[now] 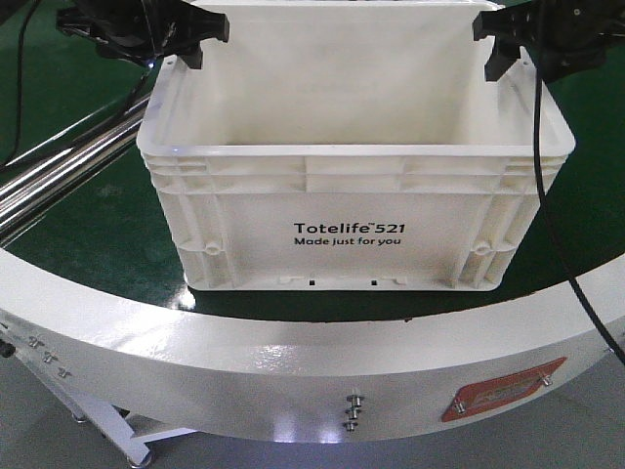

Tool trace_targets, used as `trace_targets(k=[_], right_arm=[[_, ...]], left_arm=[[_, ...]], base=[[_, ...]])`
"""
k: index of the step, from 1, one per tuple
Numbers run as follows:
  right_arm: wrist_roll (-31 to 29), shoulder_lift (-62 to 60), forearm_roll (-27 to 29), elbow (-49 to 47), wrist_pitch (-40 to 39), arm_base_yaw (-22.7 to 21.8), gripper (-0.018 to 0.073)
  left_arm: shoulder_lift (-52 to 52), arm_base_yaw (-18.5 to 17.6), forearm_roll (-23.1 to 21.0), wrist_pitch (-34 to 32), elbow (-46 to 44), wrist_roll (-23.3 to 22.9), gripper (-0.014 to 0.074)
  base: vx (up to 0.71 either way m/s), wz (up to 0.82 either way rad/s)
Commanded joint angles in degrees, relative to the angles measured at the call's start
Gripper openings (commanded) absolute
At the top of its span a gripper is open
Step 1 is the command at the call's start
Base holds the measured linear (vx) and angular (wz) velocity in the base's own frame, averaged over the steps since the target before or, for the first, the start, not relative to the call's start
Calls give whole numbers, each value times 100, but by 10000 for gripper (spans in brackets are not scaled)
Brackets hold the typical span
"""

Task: Place moving items into box and shelve
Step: 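Move both grippers down onto the tote's side rims, then close both grippers on the tote rims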

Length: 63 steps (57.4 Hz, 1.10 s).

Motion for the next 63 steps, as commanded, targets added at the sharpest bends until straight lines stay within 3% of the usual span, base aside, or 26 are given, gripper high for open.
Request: trace_targets(k=[1, 26, 39, 46, 61, 63], right_arm=[[-42, -248, -22, -175, -136, -30, 452], [6, -110, -22, -175, -21, -30, 440], [47, -104, -22, -175, 54, -30, 316], [47, -104, -22, -175, 86, -30, 215], [42, -104, -22, -175, 139, -30, 10], [28, -104, -22, -175, 133, -30, -13]], left_arm=[[-312, -12, 39, -246, -200, -41, 450], [-248, -12, 39, -48, -200, 24, 450], [-197, -12, 39, -10, -200, 24, 436], [-198, -12, 39, -22, -200, 24, 349], [-198, -12, 80, 44, -200, 164, 0], [-198, -12, 80, 44, -200, 197, -10]], base=[[0, 0], [0, 0], [0, 0], [0, 0], [0, 0], [0, 0]])
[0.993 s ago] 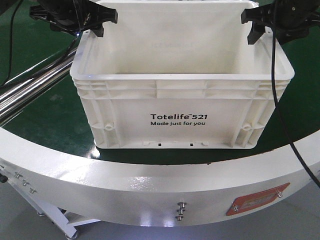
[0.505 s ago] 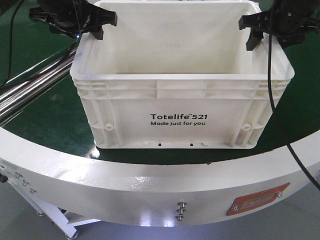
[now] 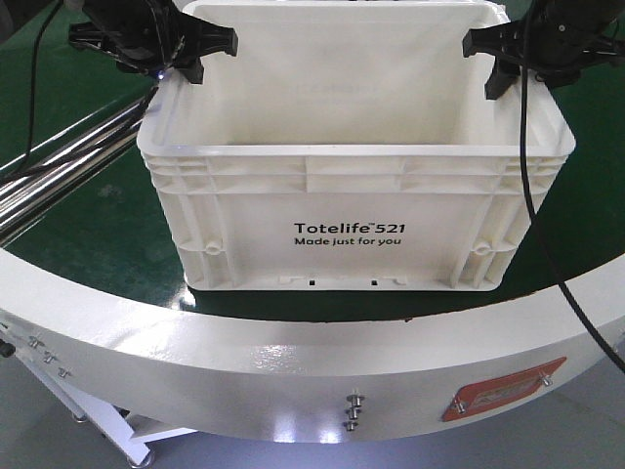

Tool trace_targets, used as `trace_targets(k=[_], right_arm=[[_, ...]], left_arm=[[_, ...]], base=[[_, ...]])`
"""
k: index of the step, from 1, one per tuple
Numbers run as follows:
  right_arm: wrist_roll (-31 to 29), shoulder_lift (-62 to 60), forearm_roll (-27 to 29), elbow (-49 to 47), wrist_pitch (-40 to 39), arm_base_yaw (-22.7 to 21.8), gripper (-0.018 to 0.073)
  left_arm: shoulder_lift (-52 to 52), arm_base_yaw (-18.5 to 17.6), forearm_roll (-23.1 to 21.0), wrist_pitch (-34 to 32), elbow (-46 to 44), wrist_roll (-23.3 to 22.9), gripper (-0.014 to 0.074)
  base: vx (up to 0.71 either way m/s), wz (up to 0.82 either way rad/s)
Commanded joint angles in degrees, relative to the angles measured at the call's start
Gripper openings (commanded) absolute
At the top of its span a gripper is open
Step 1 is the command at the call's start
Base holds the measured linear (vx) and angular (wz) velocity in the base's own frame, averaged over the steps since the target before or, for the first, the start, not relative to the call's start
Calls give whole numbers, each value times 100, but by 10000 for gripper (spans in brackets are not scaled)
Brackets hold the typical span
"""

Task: Place moving items into box and shelve
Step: 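Close both grippers on the tote rims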

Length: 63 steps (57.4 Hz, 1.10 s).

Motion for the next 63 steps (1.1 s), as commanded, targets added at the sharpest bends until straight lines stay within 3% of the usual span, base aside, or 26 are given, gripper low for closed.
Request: trace_targets(k=[1, 63], right_arm=[[-31, -305, -96, -169, -9, -36, -14], [-114, -390, -96, -203, -352, -30, -5]], left_arm=[[-318, 0, 251, -133, -182, 151, -9], [-399, -5, 249, -807, -182, 311, -3]], base=[[0, 0], [0, 0]])
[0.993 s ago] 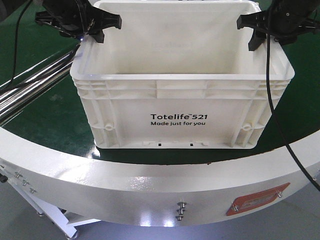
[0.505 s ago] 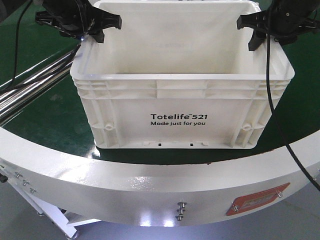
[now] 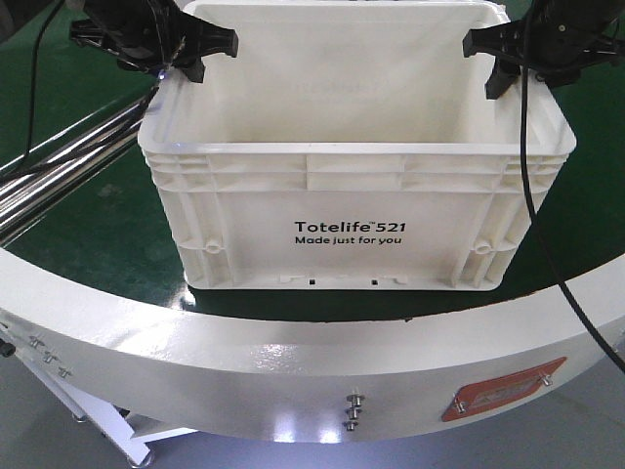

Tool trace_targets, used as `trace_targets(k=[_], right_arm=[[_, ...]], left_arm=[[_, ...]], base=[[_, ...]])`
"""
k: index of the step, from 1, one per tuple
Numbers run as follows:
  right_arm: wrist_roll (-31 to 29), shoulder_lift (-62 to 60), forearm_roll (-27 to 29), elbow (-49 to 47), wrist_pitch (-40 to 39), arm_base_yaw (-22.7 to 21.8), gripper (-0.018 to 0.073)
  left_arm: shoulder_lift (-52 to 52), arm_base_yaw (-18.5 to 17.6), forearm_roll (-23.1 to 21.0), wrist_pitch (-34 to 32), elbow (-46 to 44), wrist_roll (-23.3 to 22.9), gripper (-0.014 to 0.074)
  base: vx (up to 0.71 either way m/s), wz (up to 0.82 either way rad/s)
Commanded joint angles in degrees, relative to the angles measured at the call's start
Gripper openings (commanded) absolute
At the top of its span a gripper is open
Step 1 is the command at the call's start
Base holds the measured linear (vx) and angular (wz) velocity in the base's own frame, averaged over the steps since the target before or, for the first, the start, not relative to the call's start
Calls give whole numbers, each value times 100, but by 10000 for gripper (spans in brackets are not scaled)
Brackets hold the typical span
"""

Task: Place moving items into box and shelve
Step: 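Close both grippers on the tote rims, then lift the tote with both grippers off the conveyor toward the robot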

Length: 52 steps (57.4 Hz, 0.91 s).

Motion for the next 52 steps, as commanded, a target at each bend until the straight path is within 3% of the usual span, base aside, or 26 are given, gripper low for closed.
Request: trace_targets(k=[1, 19, 52], right_arm=[[-98, -401, -86, -203, -325, -30, -5], [-212, -627, -262, -203, -575, -30, -5], [-186, -896, -365, -203, -564, -30, -5]], left_arm=[[-399, -5, 249, -732, -182, 130, -3], [-500, -5, 392, -861, -182, 283, -3], [-806, -5, 415, -1092, -182, 61, -1]], base=[[0, 0], [0, 0], [0, 0]])
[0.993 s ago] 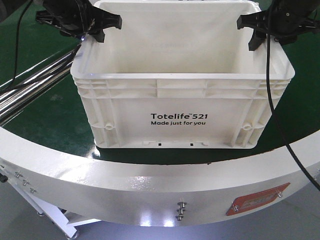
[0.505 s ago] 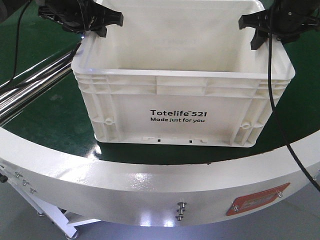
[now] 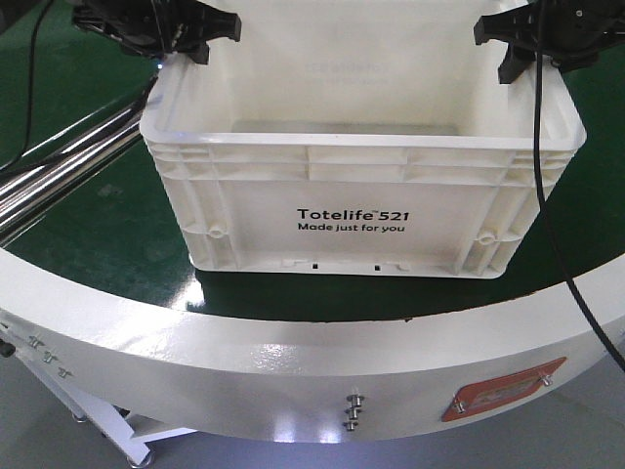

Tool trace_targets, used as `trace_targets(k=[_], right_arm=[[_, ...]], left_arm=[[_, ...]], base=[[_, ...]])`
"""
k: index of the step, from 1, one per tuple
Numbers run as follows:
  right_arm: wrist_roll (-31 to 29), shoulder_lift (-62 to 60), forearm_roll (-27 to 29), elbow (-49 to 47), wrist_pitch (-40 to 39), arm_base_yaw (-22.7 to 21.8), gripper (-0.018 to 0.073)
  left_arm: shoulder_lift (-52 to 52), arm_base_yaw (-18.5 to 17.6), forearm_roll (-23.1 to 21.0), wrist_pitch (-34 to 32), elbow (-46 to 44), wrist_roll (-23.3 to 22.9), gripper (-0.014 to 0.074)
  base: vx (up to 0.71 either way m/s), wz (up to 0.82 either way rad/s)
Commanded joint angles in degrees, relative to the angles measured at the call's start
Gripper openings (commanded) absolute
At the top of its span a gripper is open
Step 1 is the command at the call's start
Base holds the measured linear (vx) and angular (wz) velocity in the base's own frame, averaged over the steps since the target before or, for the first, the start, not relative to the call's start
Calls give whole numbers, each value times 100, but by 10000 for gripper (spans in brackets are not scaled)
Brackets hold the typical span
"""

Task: Place moving items into box and shelve
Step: 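Lift the tote with both grippers off the conveyor toward the robot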

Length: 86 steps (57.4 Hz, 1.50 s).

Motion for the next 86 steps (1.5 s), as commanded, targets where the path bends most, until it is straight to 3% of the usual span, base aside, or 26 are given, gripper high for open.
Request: trace_targets(k=[1, 11, 32, 56, 74, 86], right_arm=[[-54, -554, -142, -241, -486, -50, -5], [-42, -704, -125, -241, -507, -50, -5], [-35, -1187, -120, -241, -635, -50, -5], [-59, -1484, 283, -236, -694, -50, -5], [-85, -1541, 290, -236, -701, -50, -5], [-143, -1541, 284, -236, -712, -50, -5]], left_arm=[[-651, 11, 424, -701, -205, 7, -1], [-889, 11, 721, -669, -205, 7, -1], [-1232, 4, 700, -442, -201, -82, -1], [-1617, -8, 710, -460, -185, -78, -1], [-1628, -282, 767, -679, -185, -73, -1], [-1628, -280, 871, -678, -130, 113, -1]], base=[[0, 0], [0, 0], [0, 0], [0, 0], [0, 0], [0, 0]])
